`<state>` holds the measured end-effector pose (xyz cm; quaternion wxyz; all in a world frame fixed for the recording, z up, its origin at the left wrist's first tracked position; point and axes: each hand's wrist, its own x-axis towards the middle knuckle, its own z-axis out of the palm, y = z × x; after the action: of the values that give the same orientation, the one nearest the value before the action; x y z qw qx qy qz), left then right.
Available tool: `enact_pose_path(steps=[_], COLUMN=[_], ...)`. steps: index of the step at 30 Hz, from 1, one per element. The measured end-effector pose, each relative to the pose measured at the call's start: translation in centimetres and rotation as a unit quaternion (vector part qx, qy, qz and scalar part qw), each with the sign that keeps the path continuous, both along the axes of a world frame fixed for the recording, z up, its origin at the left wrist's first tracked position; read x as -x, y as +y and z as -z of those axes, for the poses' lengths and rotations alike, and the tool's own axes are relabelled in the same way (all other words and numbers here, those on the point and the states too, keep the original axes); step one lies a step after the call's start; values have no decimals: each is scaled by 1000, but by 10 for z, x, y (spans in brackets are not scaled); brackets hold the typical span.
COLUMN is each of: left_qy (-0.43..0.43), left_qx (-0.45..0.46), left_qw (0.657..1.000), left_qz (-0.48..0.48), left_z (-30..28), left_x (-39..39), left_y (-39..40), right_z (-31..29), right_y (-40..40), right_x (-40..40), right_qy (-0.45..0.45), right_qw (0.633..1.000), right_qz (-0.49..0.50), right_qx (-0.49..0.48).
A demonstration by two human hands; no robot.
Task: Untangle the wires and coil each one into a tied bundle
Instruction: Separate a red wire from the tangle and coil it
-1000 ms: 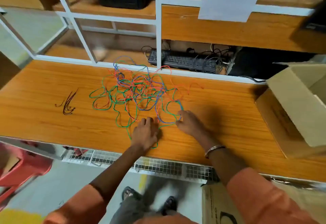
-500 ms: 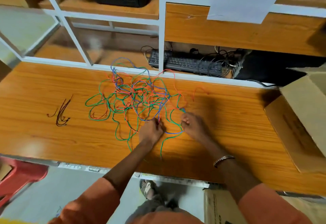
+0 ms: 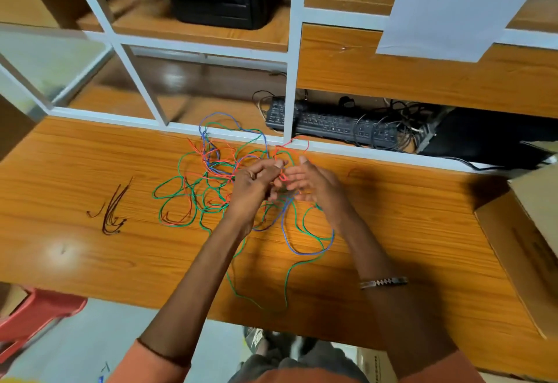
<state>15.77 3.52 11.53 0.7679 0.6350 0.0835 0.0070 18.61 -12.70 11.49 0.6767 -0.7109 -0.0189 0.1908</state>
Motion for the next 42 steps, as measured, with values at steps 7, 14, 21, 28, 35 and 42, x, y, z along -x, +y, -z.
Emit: enact_pose_path(steps=[7, 14, 21, 28, 35, 42], left_qy=[-1, -86, -51, -49, -27, 3], left_qx=[-87, -351, -368, -438, -364, -225], left_qw=[996, 930, 897, 817, 833, 963], left_qz=[-5, 66, -239, -373, -415, -149], left_z=[4, -2, -12, -33, -31, -21], left_x=[21, 42, 55, 44, 38, 34], left_y=[-24, -49, 16, 50, 75, 48], right_z=[7, 54, 41, 9, -25, -20], right_y=[-21, -50, -91, -93, -72, -44], right_x=[-5, -16, -28, -27, -35, -35], right_qy=[-36, -208, -235, -230, -262, -178], right_qw=[998, 944, 937, 951, 939, 964], right_qz=[33, 87, 200, 168, 179, 125], right_qx=[26, 241, 163, 121, 132, 154])
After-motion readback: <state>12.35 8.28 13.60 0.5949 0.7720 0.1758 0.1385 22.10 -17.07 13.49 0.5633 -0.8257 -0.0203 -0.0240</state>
